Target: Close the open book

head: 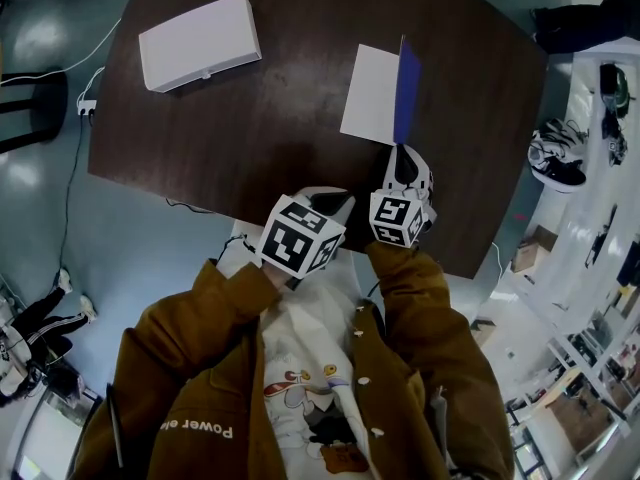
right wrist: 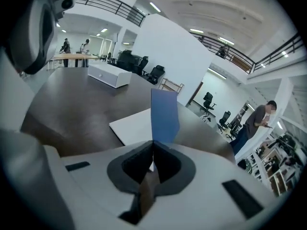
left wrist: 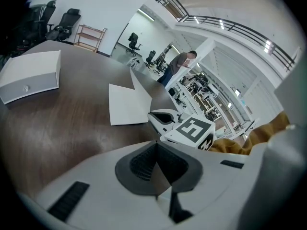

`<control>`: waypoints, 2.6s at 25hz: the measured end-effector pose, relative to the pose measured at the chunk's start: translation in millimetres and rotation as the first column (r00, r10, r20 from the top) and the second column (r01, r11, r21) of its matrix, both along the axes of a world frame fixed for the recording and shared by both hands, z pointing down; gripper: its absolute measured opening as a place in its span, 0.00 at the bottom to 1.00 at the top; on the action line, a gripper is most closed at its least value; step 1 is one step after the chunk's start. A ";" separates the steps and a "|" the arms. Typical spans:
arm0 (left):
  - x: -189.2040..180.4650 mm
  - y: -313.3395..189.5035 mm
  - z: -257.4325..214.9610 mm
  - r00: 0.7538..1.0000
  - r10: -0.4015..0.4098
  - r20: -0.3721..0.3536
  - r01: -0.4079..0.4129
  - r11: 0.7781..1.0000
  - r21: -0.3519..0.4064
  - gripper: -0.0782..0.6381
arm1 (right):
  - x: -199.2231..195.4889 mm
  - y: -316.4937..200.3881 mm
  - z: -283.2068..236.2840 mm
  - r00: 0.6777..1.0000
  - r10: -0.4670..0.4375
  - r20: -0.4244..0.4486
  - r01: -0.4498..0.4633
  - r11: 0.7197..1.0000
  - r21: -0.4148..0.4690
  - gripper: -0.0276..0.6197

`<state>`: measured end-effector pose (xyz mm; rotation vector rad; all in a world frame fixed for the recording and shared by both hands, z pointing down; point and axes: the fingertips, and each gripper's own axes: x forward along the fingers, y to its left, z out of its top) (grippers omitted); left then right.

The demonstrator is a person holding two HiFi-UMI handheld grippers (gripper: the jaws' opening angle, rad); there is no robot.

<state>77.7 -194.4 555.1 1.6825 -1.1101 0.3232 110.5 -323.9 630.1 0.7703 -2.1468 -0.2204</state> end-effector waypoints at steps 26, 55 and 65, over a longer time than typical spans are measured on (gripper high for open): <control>-1.7 7.5 -7.7 1.000 -0.016 0.014 0.016 0.999 0.037 0.12 | -6.1 31.1 -0.6 0.990 0.024 0.141 0.012 0.969 -0.248 0.15; 11.3 -1.8 -73.2 0.981 0.086 0.172 -0.130 0.956 0.264 0.12 | 35.8 89.8 -159.3 0.724 0.436 0.535 -0.298 0.897 -0.327 0.05; 14.7 3.4 -74.3 0.979 0.093 0.180 -0.141 0.951 0.274 0.12 | 36.8 101.5 -156.3 0.723 0.439 0.533 -0.299 0.895 -0.331 0.05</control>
